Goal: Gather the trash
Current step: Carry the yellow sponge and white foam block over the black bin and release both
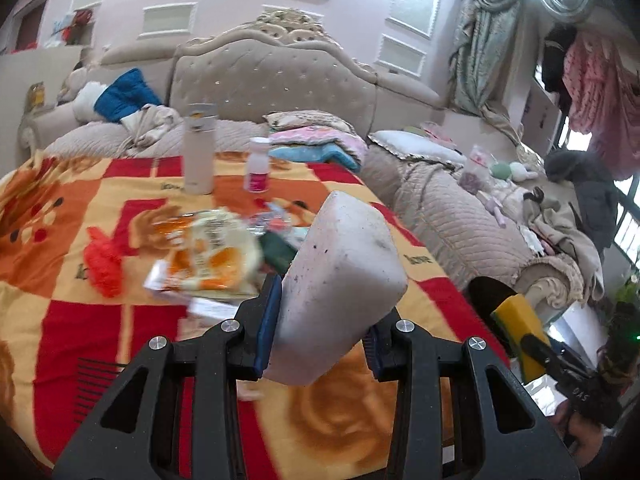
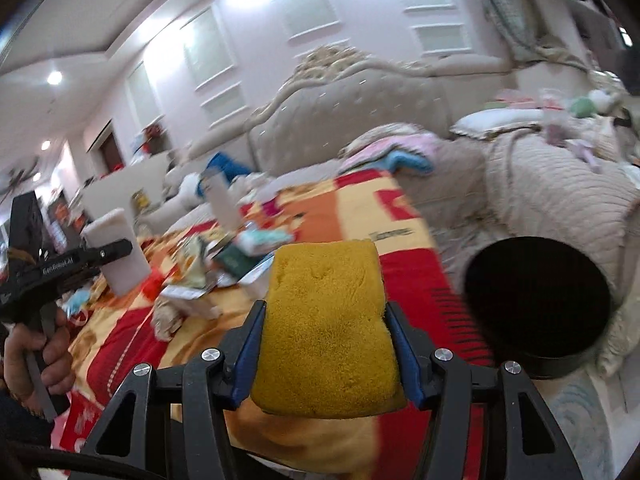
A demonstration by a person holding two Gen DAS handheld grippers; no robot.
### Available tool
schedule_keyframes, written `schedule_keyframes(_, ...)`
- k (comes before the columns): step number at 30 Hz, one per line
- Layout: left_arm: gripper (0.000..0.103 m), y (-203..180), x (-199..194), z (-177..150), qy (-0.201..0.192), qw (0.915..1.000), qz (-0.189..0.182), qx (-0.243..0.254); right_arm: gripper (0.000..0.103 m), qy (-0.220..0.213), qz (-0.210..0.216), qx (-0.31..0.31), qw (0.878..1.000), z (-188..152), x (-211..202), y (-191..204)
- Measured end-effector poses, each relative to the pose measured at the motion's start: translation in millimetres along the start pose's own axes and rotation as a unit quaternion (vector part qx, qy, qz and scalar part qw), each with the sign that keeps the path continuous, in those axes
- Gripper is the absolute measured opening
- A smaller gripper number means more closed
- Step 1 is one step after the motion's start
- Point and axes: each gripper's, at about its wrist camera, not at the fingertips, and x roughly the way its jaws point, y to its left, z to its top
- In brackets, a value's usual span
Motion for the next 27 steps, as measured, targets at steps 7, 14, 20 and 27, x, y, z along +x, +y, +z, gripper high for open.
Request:
schedule_keyframes(7,0.035,-80.8,39.9,-2.8,0.035,0.9956,-0.075,0.044,0.056,-0.033,-0.093,0.018,0.995,24.7,-33.4,-40.1)
schedule_keyframes(14,0.035,-178.3,91.0,-3.7,0.061,0.9836,-0.133,0.106,0.056,-0.022,-0.167,0.036,0.985,60.5,-20.1,-96.0)
schedule_keyframes(20,0.035,-234.1,151.8,0.4,0.100,0.9743,-0.170,0.110,0.056,-0.008,-0.196,0.084,0.977,70.3,0.0,-153.7)
schedule_keyframes(27,0.036,-280.7,213.4,-5.2,0.132,0.9615,-0.205,0.126,0.059,0.066,-0.191,0.131,0.971,56.9,28.9,-202.6)
